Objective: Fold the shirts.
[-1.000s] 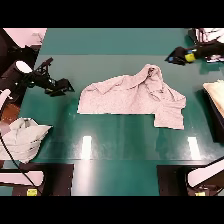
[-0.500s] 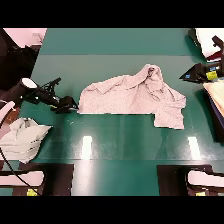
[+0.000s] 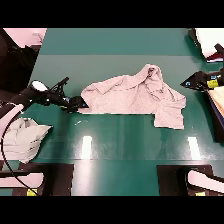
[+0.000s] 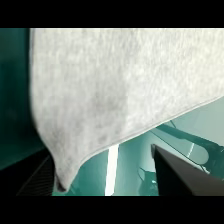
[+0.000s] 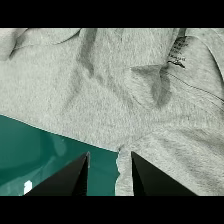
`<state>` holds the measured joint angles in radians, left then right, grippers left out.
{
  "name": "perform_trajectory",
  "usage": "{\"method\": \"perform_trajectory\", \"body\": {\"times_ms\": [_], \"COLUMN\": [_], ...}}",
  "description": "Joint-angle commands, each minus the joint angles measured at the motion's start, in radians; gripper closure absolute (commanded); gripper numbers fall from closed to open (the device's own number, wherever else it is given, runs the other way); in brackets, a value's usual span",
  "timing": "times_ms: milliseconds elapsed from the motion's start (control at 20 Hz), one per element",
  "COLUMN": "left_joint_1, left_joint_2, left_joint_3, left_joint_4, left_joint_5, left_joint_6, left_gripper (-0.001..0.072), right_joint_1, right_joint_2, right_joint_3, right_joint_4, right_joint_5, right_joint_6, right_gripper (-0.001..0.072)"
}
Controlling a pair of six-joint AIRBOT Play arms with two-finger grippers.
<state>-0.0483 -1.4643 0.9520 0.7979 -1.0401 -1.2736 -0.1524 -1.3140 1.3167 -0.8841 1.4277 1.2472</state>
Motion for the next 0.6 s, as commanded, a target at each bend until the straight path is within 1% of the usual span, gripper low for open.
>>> {"method": "perform_trajectory", "body": {"times_ms": [0,50,100,300,400,500,550], "left_joint_1": [-0.026,-0.026,-0.026,-0.026,-0.026,-0.026,-0.026], "left_joint_2": [0.0,0.0,0.0,0.001,0.003,0.013,0.016], "left_joint_3": [-0.001,0.0,0.005,0.084,0.127,0.157,0.167], "left_joint_4": [-0.005,-0.005,-0.004,0.01,0.009,0.008,0.008], "left_joint_5": [0.001,-0.003,-0.005,-0.009,-0.017,-0.019,-0.019], "left_joint_6": [-0.013,-0.011,-0.009,-0.013,-0.013,-0.013,-0.013], "left_gripper": [0.03,0.0522,0.0684,0.0684,0.0684,0.0684,0.0684], "right_joint_1": [-0.002,-0.005,-0.014,-0.108,-0.178,-0.241,-0.273], "right_joint_2": [0.006,0.006,0.006,0.006,0.006,0.006,0.005], "right_joint_3": [-0.008,-0.008,-0.008,-0.01,-0.047,-0.134,-0.192], "right_joint_4": [-0.01,-0.009,-0.01,-0.014,-0.063,-0.13,-0.139], "right_joint_5": [0.006,0.006,0.008,0.048,0.052,0.018,-0.025], "right_joint_6": [0.0,0.0,0.0,0.0,0.001,0.002,0.002], "right_gripper": [0.0411,0.0411,0.0411,0.0411,0.0411,0.0408,0.0406]}}
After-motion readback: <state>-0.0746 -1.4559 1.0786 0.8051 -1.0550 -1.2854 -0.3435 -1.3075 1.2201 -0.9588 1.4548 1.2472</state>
